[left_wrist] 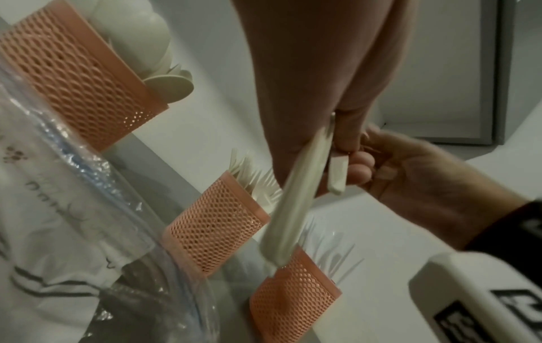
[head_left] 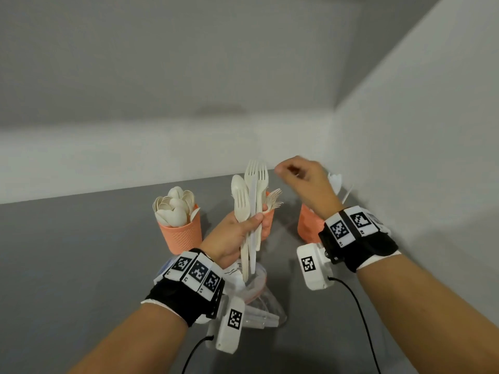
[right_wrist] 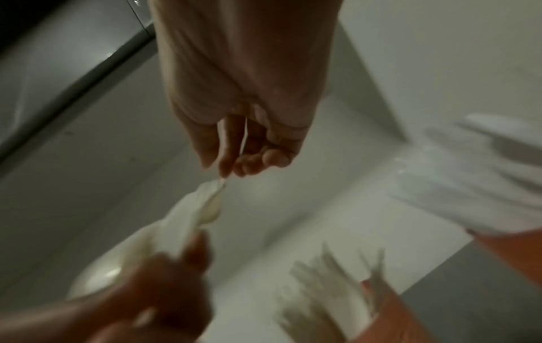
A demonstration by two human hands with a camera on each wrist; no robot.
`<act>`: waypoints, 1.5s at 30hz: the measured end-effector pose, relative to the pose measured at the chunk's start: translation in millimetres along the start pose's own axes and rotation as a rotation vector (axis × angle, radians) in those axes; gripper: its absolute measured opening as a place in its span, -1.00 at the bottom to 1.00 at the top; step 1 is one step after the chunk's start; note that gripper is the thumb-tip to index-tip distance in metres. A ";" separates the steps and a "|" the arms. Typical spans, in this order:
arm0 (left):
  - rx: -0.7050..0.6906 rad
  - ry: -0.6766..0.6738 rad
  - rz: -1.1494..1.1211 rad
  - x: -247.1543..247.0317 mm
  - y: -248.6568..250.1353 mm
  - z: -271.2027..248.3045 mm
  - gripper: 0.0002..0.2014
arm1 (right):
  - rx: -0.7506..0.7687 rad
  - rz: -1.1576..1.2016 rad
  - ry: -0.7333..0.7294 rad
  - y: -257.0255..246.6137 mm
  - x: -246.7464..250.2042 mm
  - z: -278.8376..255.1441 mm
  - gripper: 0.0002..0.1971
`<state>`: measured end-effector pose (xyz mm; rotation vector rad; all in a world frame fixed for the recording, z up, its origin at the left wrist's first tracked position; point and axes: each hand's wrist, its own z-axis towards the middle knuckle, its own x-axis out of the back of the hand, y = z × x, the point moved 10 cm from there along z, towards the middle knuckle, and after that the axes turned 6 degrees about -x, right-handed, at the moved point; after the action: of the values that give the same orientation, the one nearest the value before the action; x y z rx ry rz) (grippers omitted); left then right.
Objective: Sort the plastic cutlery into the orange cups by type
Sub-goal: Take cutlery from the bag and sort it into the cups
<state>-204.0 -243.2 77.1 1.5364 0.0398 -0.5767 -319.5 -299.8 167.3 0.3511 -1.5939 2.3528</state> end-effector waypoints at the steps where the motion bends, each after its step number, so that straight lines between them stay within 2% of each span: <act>1: 0.005 0.011 0.042 2.3 -2.7 1.2 -0.83 | -0.017 -0.020 -0.087 -3.8 -15.2 -4.7 -0.88; 3: 0.013 0.023 0.082 6.1 -7.2 2.9 -0.86 | -0.052 -0.075 -0.156 -3.6 -31.8 -12.6 -0.87; 7: 0.011 0.032 0.105 8.9 -9.1 2.0 -0.86 | -0.130 -0.030 -0.163 3.5 -36.9 -22.2 -0.92; 11: 0.015 0.016 0.141 7.1 -11.7 1.4 -0.89 | -0.221 0.006 -0.214 10.0 -47.7 -32.6 -0.83; 14: 0.018 -0.002 0.151 5.4 -14.4 1.1 -0.90 | -0.247 0.082 -0.211 9.4 -47.5 -35.4 -0.96; 15: 0.021 -0.005 0.162 5.7 -14.9 0.7 -0.89 | -0.269 0.132 -0.196 10.2 -43.5 -33.9 -0.94; 18: 0.051 -0.009 0.206 8.4 -18.8 -2.1 -0.87 | -0.261 0.228 -0.032 4.8 -12.1 -20.2 -0.81; 21: 0.070 0.006 0.184 11.2 -21.4 -4.9 -0.85 | -0.141 0.274 0.206 -14.8 39.9 -6.4 -0.77; 24: 0.070 0.029 0.160 13.5 -21.3 -6.0 -0.85 | 0.065 0.140 0.416 -33.2 91.7 -0.1 -0.79; 26: 0.069 0.025 0.163 12.4 -19.9 -6.6 -0.83 | 0.137 -0.014 0.492 -28.7 108.9 0.5 -0.87; 27: 0.068 0.012 0.163 10.5 -18.7 -6.8 -0.83 | 0.143 -0.099 0.511 -21.0 111.6 0.4 -0.82; 30: 0.060 -0.040 0.163 2.8 -14.7 -7.3 -0.81 | 0.094 -0.308 0.494 15.0 104.8 -0.5 -0.72; 34: 0.051 -0.077 0.144 -2.7 -10.2 -7.6 -0.80 | -0.058 -0.452 0.367 72.9 88.9 -1.1 -0.77; 37: 0.050 -0.097 0.126 -3.9 -8.7 -9.2 -0.80 | -0.169 -0.592 0.296 96.3 82.2 -3.2 -0.81; 40: 0.049 -0.097 0.107 -3.6 -8.4 -10.6 -0.80 | -0.068 -0.732 0.287 75.0 70.1 -7.1 -0.76; 42: 0.049 -0.093 0.096 -3.3 -8.1 -10.8 -0.79 | 0.029 -0.525 0.337 42.6 61.1 -15.1 -0.74; 43: 0.051 -0.090 0.095 -3.3 -8.5 -10.9 -0.79 | 0.034 -0.359 0.297 29.6 51.1 -18.9 -0.76; 45: 0.057 -0.076 0.105 -2.2 -9.8 -10.3 -0.80 | -0.068 -0.072 0.060 12.7 12.7 -25.5 -0.82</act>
<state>-206.3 -232.1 68.2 1.5602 -0.1157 -0.5555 -337.1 -279.4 151.5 0.3147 -1.6021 2.2280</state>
